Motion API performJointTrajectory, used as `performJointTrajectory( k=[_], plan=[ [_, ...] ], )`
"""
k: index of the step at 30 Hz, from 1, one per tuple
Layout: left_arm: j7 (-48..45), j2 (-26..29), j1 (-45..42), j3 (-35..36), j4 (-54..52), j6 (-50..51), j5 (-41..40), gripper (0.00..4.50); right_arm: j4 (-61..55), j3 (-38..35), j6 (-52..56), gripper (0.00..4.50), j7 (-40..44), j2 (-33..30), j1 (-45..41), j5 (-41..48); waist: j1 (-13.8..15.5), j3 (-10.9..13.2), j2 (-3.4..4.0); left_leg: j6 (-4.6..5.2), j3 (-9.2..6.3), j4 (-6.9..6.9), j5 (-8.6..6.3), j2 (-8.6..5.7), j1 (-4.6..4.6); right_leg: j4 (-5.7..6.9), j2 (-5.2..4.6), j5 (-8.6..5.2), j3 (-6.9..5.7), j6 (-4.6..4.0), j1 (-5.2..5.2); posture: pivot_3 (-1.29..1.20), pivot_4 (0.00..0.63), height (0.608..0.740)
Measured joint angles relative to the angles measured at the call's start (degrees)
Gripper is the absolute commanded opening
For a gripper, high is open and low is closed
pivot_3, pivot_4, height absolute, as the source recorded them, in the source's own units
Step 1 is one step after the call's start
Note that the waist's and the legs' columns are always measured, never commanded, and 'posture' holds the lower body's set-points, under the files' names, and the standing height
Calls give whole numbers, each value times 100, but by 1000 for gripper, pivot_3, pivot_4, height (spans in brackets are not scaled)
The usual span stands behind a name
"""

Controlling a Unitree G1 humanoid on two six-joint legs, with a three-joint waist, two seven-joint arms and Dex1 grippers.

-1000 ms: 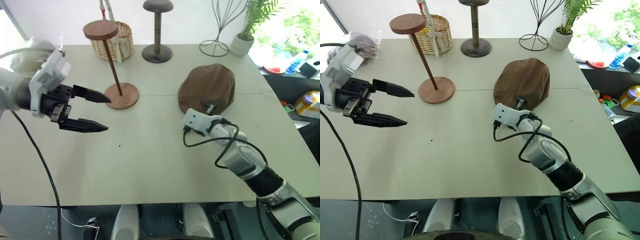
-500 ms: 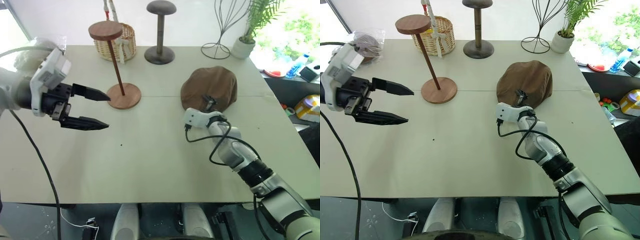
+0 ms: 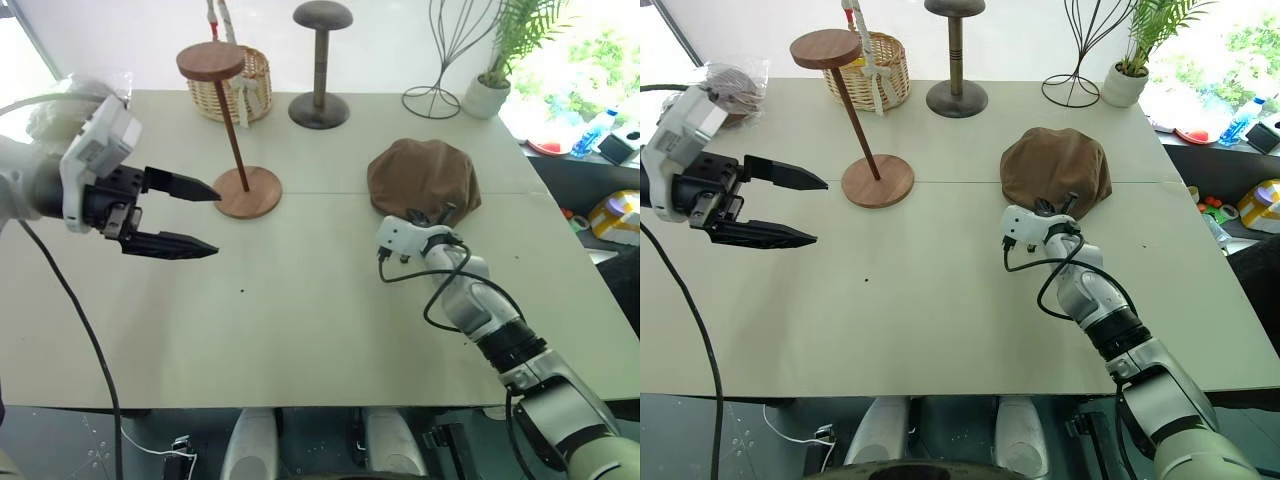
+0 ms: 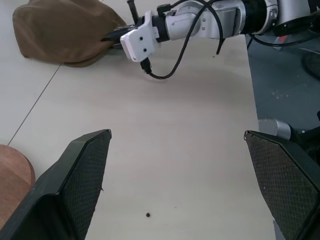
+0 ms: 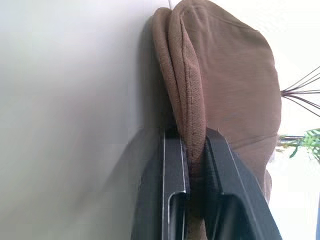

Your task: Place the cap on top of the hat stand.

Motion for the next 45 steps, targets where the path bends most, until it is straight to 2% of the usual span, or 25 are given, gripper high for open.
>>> performJointTrajectory(
  k=[7, 13, 19, 25, 32, 40, 45],
  plan=[
    [170, -98, 1, 103, 2, 8, -14, 4500, -186, -270, -127, 28, 89, -18, 87, 42, 2, 1, 2, 0, -1, 0, 0, 0, -3, 0, 0, -1, 0, 1, -2, 0, 150, 728],
    [615, -164, 56, 624, 9, 338, -289, 4500, -931, -739, -183, 28, 804, -506, 17, 272, -26, 16, 22, 0, 0, -6, 0, 0, -6, 1, 0, -1, 1, 4, -15, 0, 150, 728],
    [1118, -176, 140, 1238, 80, 670, -580, 4500, -1386, -1034, -486, 28, 1452, -675, -1182, 629, -138, 37, 52, 1, 1, -17, 0, 1, -6, 24, 1, -6, 1, 21, -31, 0, 150, 728],
    [1575, -107, 738, 2266, 69, 961, -780, 4500, -704, -1015, -1488, 28, 1487, 10, -3483, 985, -263, 48, 59, 1, -1, -49, 1, 1, 0, 46, 3, -4, 1, 35, -50, 0, 150, 728],
    [1992, -52, 1569, 3443, -254, 1221, -953, 4500, 1613, -731, -2784, 28, 1105, 1325, -5030, 1189, -339, 48, 56, -1, -3, -52, 1, 1, -2, 43, 3, -3, 1, 34, -50, 0, 150, 728],
    [2313, 48, 1929, 4271, -436, 1432, -1021, 4500, 2624, -463, -3631, 28, 996, 2143, -5396, 1255, -335, 46, 51, -3, -4, -55, 1, 1, -2, 44, 3, -3, 0, 33, -51, 0, 150, 728],
    [2455, 315, 1957, 4848, -272, 1591, -1024, 4500, 2220, -412, -3835, 28, 1250, 2209, -4963, 1325, -332, 46, 50, -3, -4, -56, 1, 0, -1, 45, 3, -3, -1, 33, -51, 0, 150, 728]
  ],
)
